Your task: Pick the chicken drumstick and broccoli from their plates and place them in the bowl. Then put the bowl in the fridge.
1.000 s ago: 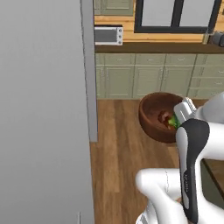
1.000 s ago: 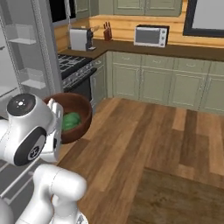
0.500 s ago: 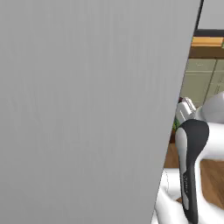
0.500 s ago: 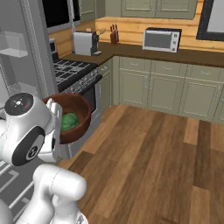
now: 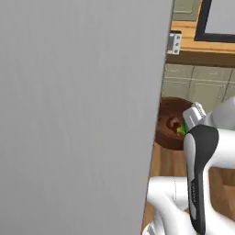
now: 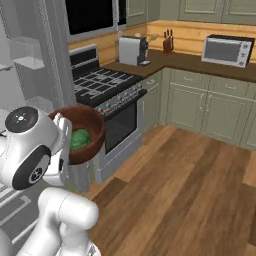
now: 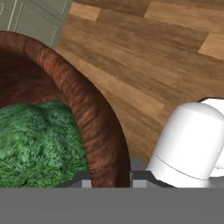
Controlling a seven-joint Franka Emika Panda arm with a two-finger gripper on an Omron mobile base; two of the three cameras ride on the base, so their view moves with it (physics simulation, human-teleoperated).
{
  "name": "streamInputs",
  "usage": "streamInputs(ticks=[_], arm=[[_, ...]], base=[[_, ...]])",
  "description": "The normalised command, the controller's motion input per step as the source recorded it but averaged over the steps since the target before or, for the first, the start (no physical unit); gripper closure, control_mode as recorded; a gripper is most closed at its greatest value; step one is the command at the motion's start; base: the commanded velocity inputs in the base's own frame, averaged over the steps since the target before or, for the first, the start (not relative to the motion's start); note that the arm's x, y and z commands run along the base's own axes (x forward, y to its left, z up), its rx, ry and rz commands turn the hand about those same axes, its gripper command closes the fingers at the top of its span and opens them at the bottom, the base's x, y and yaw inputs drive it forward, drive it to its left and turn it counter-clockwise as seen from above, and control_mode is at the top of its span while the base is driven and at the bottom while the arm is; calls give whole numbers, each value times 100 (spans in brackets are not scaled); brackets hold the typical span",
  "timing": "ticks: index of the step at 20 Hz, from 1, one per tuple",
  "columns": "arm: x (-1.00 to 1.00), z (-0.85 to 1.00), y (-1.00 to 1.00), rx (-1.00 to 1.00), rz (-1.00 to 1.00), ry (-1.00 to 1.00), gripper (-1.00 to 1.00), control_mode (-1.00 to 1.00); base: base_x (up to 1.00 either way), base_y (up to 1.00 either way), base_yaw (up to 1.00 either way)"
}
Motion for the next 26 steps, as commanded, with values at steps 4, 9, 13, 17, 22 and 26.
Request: streamInputs(ticks=[4,9,13,17,22,26], arm=[[0,0,0,0,0,0,100,100],[0,0,0,0,0,0,100,100],[0,0,0,0,0,0,100,100],[0,0,0,0,0,0,100,100],[0,0,0,0,0,0,100,100],[0,0,0,0,0,0,100,100]], base=[[23,-11,71],[32,-15,73],[9,10,69],[24,5,69],[74,-3,64],[87,0,38]])
